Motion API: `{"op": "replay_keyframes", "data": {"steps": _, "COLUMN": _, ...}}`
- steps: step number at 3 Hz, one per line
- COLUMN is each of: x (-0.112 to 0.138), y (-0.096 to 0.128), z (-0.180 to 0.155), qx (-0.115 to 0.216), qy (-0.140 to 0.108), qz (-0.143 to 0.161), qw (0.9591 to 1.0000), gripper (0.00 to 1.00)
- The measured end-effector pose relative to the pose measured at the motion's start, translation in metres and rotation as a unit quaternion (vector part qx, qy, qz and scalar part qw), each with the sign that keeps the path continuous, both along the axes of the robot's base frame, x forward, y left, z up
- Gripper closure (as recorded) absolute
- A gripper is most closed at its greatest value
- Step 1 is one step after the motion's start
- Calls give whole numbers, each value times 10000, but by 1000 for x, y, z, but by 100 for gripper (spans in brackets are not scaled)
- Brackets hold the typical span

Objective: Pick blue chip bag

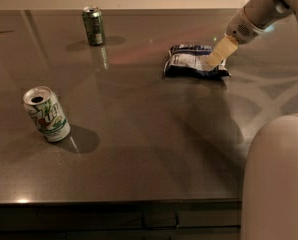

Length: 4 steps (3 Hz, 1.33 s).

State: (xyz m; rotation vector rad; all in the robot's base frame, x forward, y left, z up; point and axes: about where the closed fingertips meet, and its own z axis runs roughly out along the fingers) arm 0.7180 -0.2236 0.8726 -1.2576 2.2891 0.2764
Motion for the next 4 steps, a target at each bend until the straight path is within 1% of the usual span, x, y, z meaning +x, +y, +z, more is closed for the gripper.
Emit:
{"op": "replay_keyframes", "data": {"steps": 1, "x": 3, "y": 5, "z": -11, "qx": -57, "qy": 106, "qz": 108, "qw": 9999, "gripper": 0}}
{"op": "replay_keyframes", "data": {"steps": 2, "x": 1, "y": 4, "z": -23, "qx": -132, "qy": 268, "qz": 140, "qw": 9995, "gripper": 16}}
{"op": "replay_keyframes", "data": {"steps": 3, "x": -3, "y": 0, "z": -28, "qx": -184, "qy": 377, "qz": 169, "qw": 9990, "gripper": 40}}
{"op": "replay_keyframes", "data": {"steps": 4, "x": -8, "y": -1, "z": -22, "qx": -168, "qy": 380, "qz": 224, "qw": 9989, "gripper": 63}}
